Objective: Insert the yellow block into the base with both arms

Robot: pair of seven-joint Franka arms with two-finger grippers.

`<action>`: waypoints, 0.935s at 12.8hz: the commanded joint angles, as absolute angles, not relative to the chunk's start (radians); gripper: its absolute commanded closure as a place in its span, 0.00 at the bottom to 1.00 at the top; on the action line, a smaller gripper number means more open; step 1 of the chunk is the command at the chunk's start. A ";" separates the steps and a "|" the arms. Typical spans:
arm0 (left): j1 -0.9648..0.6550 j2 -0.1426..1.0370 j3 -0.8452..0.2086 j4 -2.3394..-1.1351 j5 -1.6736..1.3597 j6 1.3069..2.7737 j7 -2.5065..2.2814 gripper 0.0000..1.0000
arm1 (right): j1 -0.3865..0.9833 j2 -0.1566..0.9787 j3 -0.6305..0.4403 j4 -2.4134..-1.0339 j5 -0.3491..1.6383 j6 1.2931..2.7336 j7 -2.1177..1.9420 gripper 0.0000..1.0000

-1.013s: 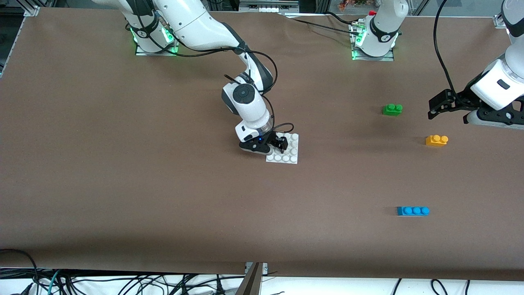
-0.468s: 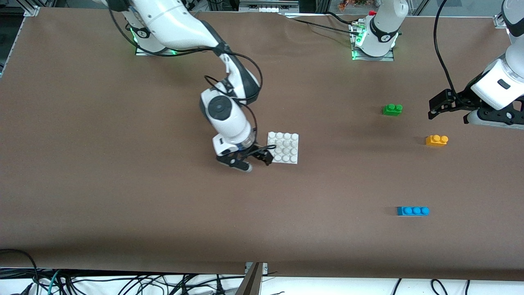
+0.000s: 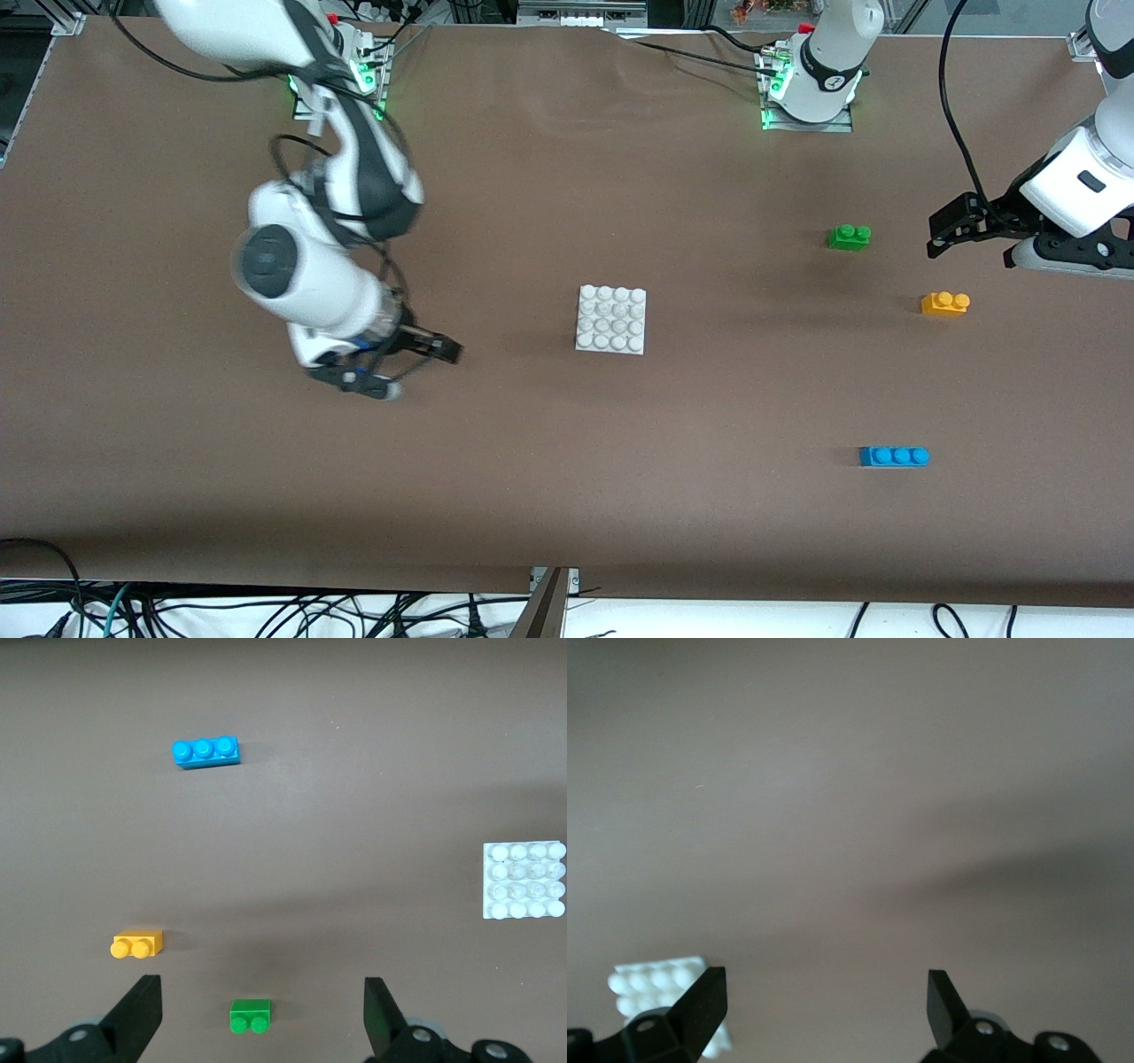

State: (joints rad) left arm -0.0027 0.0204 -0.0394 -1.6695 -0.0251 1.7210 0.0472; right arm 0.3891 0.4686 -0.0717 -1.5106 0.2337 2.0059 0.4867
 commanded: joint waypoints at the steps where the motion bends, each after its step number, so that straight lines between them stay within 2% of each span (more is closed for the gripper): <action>1: 0.000 0.032 -0.040 -1.640 -0.051 1.697 0.048 0.00 | 0.278 0.278 -0.041 -1.653 0.168 1.896 0.350 0.00; 5: 0.000 0.031 -0.040 -1.640 -0.051 1.697 0.046 0.00 | 0.077 0.122 0.116 -1.655 0.040 1.695 0.296 0.00; 12: 0.000 0.032 -0.040 -1.640 -0.051 1.690 0.048 0.00 | 0.063 0.015 0.077 -1.623 -0.005 1.525 0.158 0.00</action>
State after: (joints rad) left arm -0.0027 0.0214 -0.0393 -1.6684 -0.0251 1.7171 0.0472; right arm 0.0760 0.0484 0.0785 -1.6119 0.0058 1.5594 0.2010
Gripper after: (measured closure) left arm 0.000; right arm 0.000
